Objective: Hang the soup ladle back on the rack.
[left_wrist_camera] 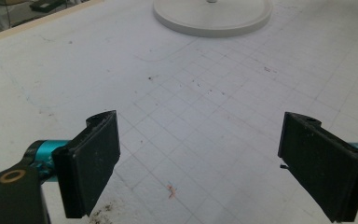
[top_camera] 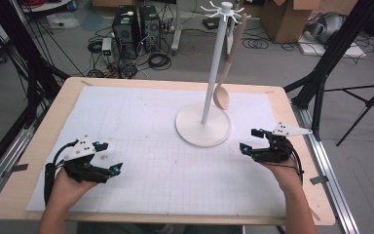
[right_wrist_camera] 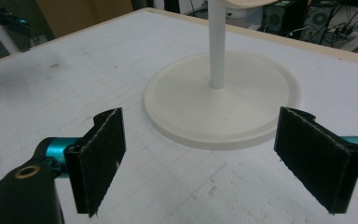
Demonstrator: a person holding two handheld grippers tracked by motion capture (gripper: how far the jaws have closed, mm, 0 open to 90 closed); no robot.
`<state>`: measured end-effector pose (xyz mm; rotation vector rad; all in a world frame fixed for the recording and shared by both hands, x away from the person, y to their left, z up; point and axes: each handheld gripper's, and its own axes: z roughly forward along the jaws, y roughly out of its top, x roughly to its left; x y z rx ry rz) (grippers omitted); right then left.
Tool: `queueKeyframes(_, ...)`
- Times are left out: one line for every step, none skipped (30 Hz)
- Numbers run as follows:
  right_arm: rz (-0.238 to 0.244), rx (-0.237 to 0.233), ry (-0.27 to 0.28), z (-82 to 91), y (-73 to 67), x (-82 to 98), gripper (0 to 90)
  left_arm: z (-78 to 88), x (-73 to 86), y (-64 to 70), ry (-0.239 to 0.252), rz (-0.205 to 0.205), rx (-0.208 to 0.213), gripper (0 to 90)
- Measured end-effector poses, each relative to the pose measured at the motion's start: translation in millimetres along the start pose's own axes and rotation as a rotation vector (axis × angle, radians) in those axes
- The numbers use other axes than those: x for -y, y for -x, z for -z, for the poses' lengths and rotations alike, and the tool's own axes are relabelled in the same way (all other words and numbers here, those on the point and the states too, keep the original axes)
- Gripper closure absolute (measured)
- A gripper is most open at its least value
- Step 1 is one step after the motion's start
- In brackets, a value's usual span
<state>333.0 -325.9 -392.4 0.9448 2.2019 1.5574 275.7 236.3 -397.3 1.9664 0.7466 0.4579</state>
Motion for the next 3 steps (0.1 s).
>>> queueKeyframes(0.002, 0.003, 0.001, 0.1, 0.0, 0.0, 15.3, 0.7, 0.0, 0.0, 0.004, 0.005, -0.003, 13.1)
queueKeyframes(-0.004, 0.001, 0.002, 0.3, -0.4, -0.2, 15.3, 1.4, -0.1, -0.5, 0.005, 0.005, -0.005, 13.1)
queueKeyframes(-0.004, 0.001, 0.002, 0.6, -0.2, -0.2, 15.3, 2.1, -0.1, -1.1, 0.004, 0.008, -0.006, 13.1)
